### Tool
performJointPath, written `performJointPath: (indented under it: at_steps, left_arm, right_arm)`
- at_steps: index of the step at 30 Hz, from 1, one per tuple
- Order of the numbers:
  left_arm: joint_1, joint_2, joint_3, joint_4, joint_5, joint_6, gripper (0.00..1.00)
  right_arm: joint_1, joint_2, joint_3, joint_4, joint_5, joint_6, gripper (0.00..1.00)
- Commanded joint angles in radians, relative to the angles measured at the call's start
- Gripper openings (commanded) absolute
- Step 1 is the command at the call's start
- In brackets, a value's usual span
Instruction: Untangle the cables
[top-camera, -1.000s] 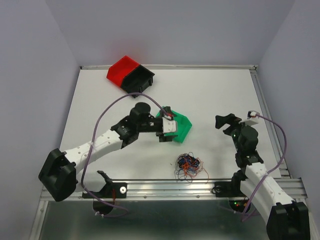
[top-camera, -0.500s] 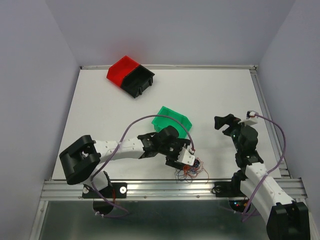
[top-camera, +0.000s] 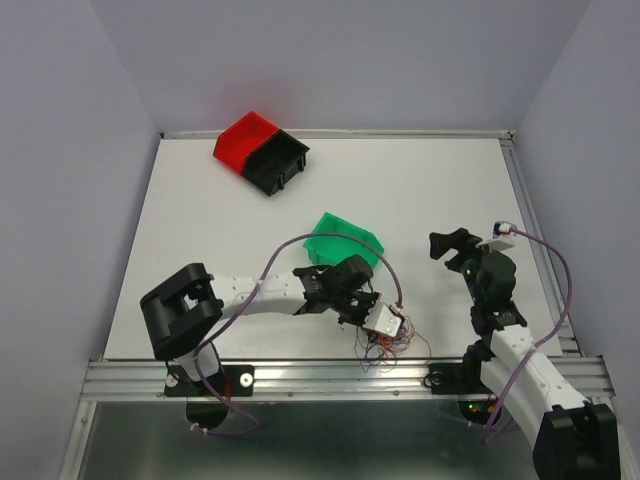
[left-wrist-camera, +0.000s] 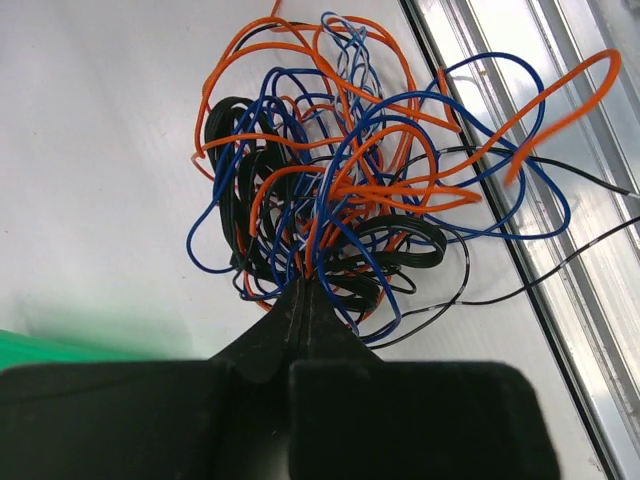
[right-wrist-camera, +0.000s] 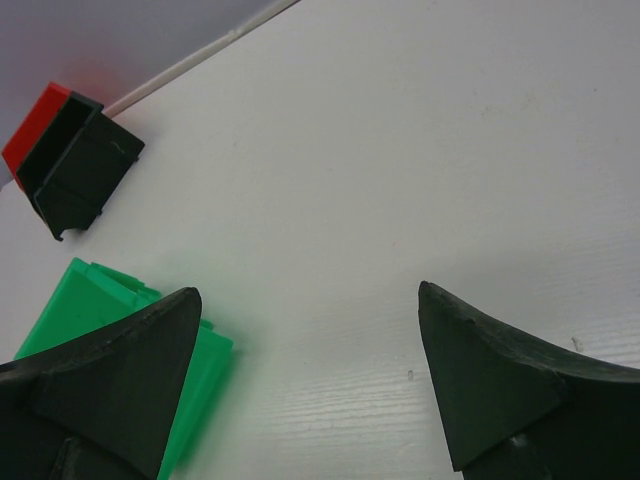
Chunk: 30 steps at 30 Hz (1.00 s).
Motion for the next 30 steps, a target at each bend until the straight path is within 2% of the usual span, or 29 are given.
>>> performJointPath:
  at_steps: [1, 4, 5, 6, 8, 10, 11, 13, 16, 24, 30]
  left_arm:
    - [0.014, -0.063, 0.048, -0.028, 0.015, -0.016, 0.00]
    - [0.068, -0.136, 0.025, 0.044, -0.001, -0.062, 0.00]
    - [0.120, -0.173, 0.022, 0.069, 0.005, -0.084, 0.00]
    - [0.146, -0.189, 0.024, 0.072, 0.021, -0.090, 0.00]
    - [0.188, -0.230, 0.015, 0.072, 0.076, -0.096, 0.00]
    - [0.199, -0.296, -0.001, 0.071, 0.119, -0.078, 0.00]
    - [0.199, -0.314, -0.017, 0.066, 0.137, -0.069, 0.00]
    - [0.199, -0.350, -0.022, 0.054, 0.159, -0.058, 0.00]
    - [0.199, -0.353, 0.001, -0.024, 0.192, -0.027, 0.00]
    - [0.199, -0.284, 0.073, -0.172, 0.237, 0.042, 0.00]
    - [0.199, -0.284, 0.081, -0.195, 0.251, 0.060, 0.00]
  right_arm:
    - [0.001, -0.001, -0.013, 0.043, -0.013, 0.002, 0.92]
    - [0.001, 0.017, -0.016, 0.071, -0.080, 0.000, 0.92]
    - [0.001, 0.056, -0.008, 0.101, -0.117, -0.010, 0.92]
    - [0.001, 0.086, 0.001, 0.120, -0.211, -0.012, 0.91]
    - [0.012, 0.170, 0.033, 0.144, -0.281, -0.017, 0.86]
    - [0.044, 0.305, 0.090, 0.160, -0.295, -0.055, 0.86]
    - [0.099, 0.395, 0.130, 0.166, -0.284, -0.091, 0.86]
    - [0.151, 0.477, 0.177, 0.172, -0.274, -0.135, 0.87]
    - [0.191, 0.629, 0.248, 0.206, -0.287, -0.185, 0.90]
    - [0.202, 0.818, 0.381, 0.313, -0.381, -0.290, 0.90]
    - [0.210, 0.931, 0.467, 0.312, -0.461, -0.322, 0.82]
